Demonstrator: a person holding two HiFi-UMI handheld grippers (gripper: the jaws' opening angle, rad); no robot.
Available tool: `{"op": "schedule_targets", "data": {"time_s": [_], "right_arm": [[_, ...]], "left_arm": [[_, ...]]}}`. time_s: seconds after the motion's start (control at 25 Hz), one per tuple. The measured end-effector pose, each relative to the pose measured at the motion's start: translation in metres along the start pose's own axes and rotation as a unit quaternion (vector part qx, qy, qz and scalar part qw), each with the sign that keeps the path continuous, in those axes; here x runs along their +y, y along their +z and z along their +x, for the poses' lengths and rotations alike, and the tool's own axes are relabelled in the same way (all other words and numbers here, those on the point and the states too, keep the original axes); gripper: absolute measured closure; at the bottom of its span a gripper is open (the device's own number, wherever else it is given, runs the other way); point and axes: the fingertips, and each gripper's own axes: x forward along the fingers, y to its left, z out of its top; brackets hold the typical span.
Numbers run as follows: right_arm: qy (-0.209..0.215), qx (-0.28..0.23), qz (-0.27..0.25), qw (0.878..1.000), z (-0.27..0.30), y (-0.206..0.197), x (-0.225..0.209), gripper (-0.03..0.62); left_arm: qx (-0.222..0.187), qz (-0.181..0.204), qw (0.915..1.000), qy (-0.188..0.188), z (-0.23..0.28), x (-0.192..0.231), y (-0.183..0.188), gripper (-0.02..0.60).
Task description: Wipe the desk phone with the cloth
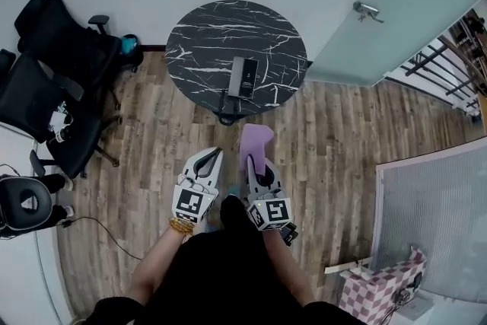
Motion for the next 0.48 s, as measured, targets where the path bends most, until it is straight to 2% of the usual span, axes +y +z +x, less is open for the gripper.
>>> {"op": "schedule_targets", "data": {"time_s": [0.16,0.48], "right_arm": [[0.011,0.008,0.001,1.0,0.027,0.005,-0.031,0.537],[0.022,0.054,-0.029,0.998,0.065,-0.007,-0.089,0.537]], "left_arm": [[0.024,0.003,0.9997,0.008,0.036,0.014,-0.003,0.563],[0.007,0.017,0.9997,-0.014,0.084,0.025,-0.001,0.563]]}}
